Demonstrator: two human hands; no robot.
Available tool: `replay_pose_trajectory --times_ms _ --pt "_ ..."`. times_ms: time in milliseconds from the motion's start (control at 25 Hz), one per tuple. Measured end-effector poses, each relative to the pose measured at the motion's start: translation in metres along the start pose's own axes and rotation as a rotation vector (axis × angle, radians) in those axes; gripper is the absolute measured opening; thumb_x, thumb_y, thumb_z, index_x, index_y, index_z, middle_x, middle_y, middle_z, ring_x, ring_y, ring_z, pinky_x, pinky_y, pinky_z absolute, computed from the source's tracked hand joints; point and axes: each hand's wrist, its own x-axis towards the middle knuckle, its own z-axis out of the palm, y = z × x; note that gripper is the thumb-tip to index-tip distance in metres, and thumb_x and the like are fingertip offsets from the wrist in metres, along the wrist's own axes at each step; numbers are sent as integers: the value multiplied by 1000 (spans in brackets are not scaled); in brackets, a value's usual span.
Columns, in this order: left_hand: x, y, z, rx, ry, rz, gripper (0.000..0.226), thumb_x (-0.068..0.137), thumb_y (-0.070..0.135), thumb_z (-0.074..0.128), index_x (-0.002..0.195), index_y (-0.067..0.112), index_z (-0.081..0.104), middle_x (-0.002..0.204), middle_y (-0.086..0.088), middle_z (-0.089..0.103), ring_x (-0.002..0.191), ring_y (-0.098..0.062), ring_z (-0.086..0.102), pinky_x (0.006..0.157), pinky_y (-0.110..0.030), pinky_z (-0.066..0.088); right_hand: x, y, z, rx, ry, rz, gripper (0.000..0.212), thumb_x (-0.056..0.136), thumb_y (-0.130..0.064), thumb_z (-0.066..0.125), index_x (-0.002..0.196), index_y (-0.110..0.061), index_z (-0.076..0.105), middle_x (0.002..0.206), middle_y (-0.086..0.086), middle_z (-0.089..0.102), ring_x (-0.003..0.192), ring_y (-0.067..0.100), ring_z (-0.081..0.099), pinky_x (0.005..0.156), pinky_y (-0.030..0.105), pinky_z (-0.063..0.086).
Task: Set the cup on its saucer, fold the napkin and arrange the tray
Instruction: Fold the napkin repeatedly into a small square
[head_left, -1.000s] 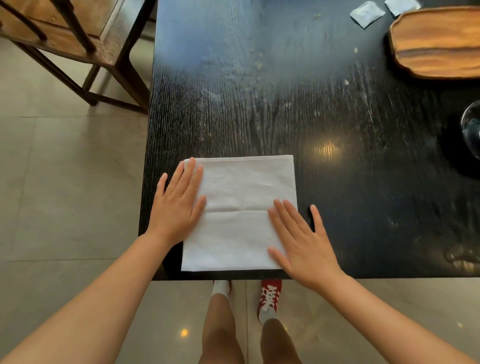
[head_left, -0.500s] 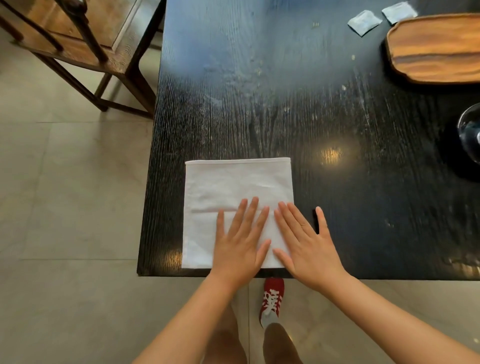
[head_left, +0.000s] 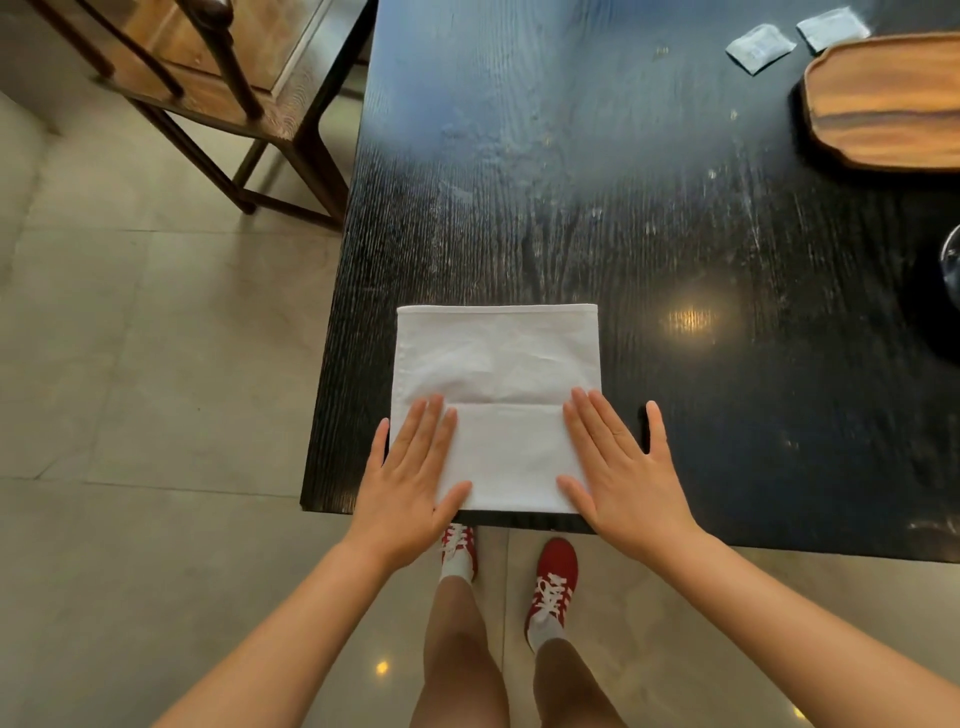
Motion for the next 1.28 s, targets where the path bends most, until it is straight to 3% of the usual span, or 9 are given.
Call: replay_pose_trajectory --times_ms 120,240,320,440,680,800,920,1000,1280 --pt "-18 0 0 -3 -19 143 83 84 63 36 149 22 5 158 -7 4 145 -20 -2 113 -49 3 -18 13 1 -7 -8 -27 70 91 -58 14 147 -15 12 155 7 13 143 16 -2 111 58 6" --pt "-42 -11 6 0 105 256 59 86 32 45 142 19 31 149 -11 33 140 -23 24 109 -49 24 -51 22 6 -3 33 -146 75 86 -64 28 147 -22 17 156 10 13 144 22 2 112 59 6" --pt "-51 -21 10 -26 265 296 39 87 14 50 126 14 51 136 -10 52 131 -22 42 103 -46 36 -66 23 11 8 117 -245 69 84 -53 50 143 -24 30 152 12 26 142 26 14 111 60 9" --pt "-51 -25 5 -57 390 333 17 86 11 60 102 11 67 120 -6 65 119 -20 55 99 -45 43 -64 24 15 21 271 -267 56 70 -28 76 122 -19 58 132 13 56 127 28 45 108 62 17" --pt "-49 -20 -10 -197 393 344 24 95 19 49 99 6 69 99 -9 73 98 -21 68 89 -37 52 -65 27 1 99 426 -316 13 79 -20 69 91 -16 72 98 2 74 99 24 67 108 64 16" --pt "-55 -16 -27 -313 375 353 21 98 24 43 101 11 59 83 -8 72 76 -19 70 70 -29 56 -72 24 -16 225 451 -219 15 83 -19 60 80 -13 74 79 -2 74 86 16 69 107 64 20" --pt "-55 -13 -45 -374 434 321 24 96 21 47 98 5 65 81 -9 71 74 -16 67 72 -23 54 -75 21 -41 443 466 -93 20 85 -21 57 79 -10 72 77 -1 71 81 7 61 103 52 36" --pt "-48 -11 -55 -402 479 275 29 96 19 48 98 -2 68 85 -11 70 79 -14 64 77 -20 51 -70 19 -58 622 450 -42 22 87 -22 55 82 -8 70 78 1 68 78 8 58 83 34 49" --pt "20 -12 -69 -539 530 56 15 89 10 57 95 0 67 86 -10 68 79 -7 56 77 -8 42 0 29 -74 827 368 289 4 85 -17 62 83 -21 61 72 -16 56 68 6 54 58 14 44"
